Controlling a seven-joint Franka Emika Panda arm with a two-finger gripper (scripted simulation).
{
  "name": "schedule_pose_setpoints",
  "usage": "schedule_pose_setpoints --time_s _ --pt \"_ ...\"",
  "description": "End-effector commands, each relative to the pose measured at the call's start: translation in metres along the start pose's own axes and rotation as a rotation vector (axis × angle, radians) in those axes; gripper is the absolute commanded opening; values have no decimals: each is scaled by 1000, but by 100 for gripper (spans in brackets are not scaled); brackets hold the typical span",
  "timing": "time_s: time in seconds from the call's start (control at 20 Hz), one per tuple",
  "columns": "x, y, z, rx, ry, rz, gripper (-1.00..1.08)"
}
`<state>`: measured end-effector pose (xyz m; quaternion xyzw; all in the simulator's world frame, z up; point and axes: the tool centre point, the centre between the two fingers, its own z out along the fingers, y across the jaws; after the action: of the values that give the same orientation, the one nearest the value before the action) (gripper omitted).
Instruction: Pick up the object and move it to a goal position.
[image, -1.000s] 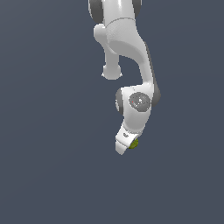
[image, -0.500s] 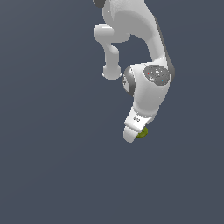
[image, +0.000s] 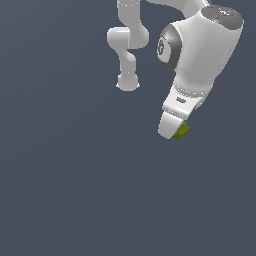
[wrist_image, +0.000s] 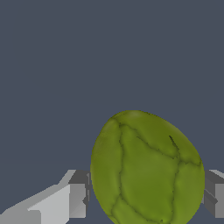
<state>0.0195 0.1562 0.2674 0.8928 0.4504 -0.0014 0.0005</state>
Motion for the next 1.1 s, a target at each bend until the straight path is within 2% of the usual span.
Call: schedule_pose_setpoints --time_s 0.0,0.6,1.05 --pt "5 -10 -30 -1 1 0 -100" --pt "28 -50 -159 0 3 1 -100" --pt "40 -66 -216 0 3 2 -100"
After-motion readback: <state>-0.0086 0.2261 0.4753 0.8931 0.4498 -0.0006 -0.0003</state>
